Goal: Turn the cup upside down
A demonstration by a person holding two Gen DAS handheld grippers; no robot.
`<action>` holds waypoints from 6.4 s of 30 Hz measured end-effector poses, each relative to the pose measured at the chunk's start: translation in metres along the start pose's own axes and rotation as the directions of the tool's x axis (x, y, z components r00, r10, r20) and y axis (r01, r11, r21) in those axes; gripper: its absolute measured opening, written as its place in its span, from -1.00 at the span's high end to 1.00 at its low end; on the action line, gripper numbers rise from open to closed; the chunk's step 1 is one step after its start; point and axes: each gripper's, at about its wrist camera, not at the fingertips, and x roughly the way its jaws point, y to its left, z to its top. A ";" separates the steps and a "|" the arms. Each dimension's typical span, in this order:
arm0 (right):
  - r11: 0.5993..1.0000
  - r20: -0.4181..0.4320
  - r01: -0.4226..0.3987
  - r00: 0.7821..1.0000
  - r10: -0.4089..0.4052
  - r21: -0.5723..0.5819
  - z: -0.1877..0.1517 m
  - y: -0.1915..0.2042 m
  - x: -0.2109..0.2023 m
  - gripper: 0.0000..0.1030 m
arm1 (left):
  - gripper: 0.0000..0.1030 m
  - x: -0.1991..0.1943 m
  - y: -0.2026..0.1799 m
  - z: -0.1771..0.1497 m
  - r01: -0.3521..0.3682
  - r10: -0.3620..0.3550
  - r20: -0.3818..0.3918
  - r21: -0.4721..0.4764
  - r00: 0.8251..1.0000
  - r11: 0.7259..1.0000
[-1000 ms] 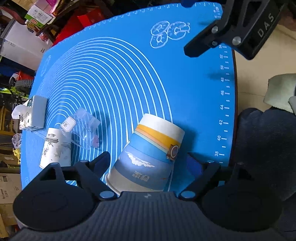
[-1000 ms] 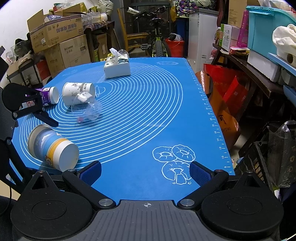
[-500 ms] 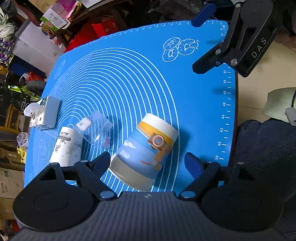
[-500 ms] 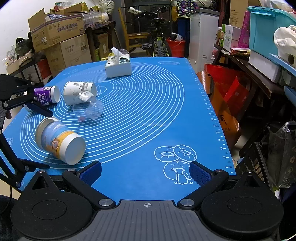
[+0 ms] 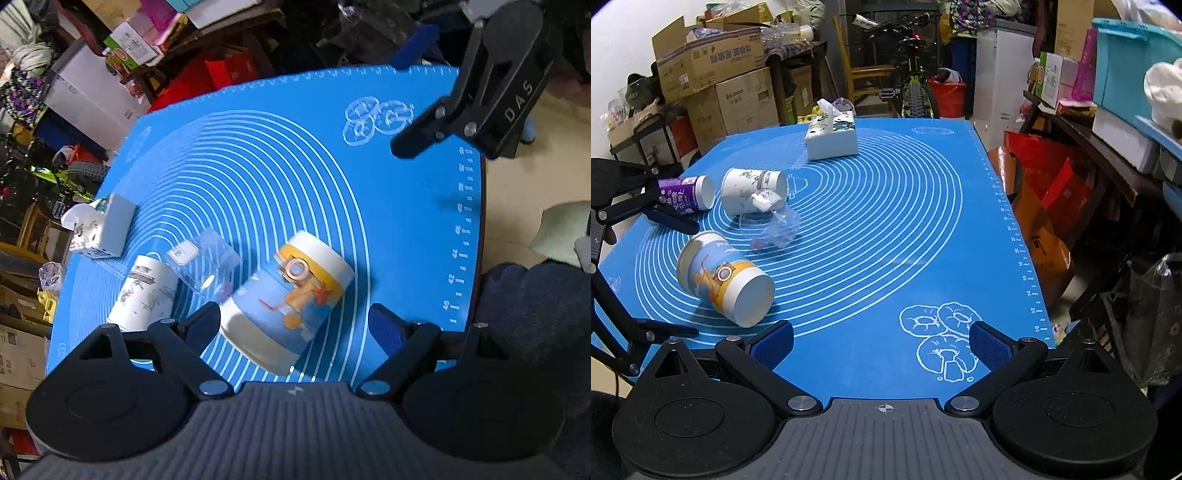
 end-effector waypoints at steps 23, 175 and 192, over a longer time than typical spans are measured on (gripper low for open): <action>0.996 -0.002 -0.055 0.998 0.055 0.066 0.008 0.013 -0.006 -0.96 | -0.69 -0.021 0.003 -0.036 -0.036 0.036 -0.002 -0.059 0.999 0.998; 0.990 0.351 0.136 0.930 -0.110 -0.050 0.016 0.176 0.055 -0.79 | -0.82 -0.030 0.063 -0.179 -0.095 0.308 0.070 -0.866 0.949 0.492; 0.994 0.330 0.067 0.943 -0.036 -0.083 -0.004 0.141 -0.027 -0.96 | -0.82 -0.073 0.015 -0.147 -0.130 0.329 0.013 -0.903 0.944 0.409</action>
